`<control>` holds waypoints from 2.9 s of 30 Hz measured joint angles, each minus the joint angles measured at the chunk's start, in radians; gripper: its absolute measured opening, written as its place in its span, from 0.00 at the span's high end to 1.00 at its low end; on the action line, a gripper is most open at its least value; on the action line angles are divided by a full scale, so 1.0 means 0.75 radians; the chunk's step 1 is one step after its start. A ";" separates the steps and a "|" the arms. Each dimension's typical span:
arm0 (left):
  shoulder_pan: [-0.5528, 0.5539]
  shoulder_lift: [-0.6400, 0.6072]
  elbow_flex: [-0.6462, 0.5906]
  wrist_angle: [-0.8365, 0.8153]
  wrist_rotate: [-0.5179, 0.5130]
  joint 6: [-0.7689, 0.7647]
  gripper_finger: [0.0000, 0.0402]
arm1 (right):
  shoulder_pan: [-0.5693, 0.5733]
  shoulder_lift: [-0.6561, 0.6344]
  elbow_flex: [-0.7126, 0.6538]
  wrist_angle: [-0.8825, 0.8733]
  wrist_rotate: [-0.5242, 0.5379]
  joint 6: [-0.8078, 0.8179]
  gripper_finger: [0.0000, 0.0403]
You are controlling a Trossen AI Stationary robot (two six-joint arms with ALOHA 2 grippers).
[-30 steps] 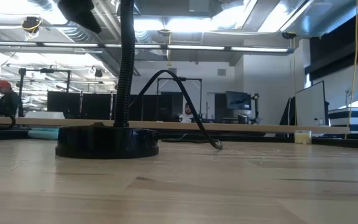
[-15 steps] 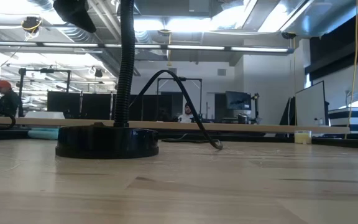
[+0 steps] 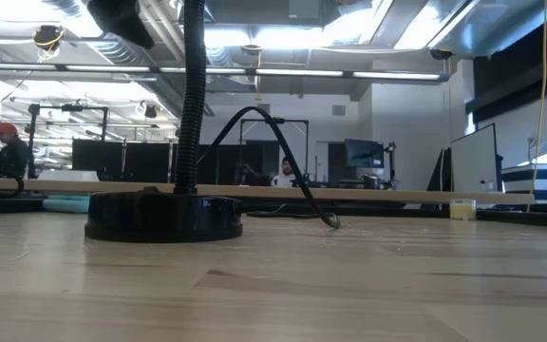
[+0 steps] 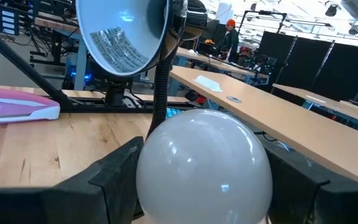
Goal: Screw lightbulb
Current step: Insert the lightbulb into the black lamp
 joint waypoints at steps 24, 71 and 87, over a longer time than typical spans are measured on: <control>0.123 0.305 1.054 -0.487 0.160 1.130 0.05 | -0.002 -0.081 0.001 0.066 0.025 0.005 0.34; 0.166 0.802 1.270 -0.797 0.259 1.252 0.37 | -0.172 0.037 0.196 0.048 -0.386 -0.396 0.36; 0.163 0.797 1.227 -0.741 0.266 1.177 0.37 | -0.327 0.138 0.306 0.281 -0.490 -0.873 0.36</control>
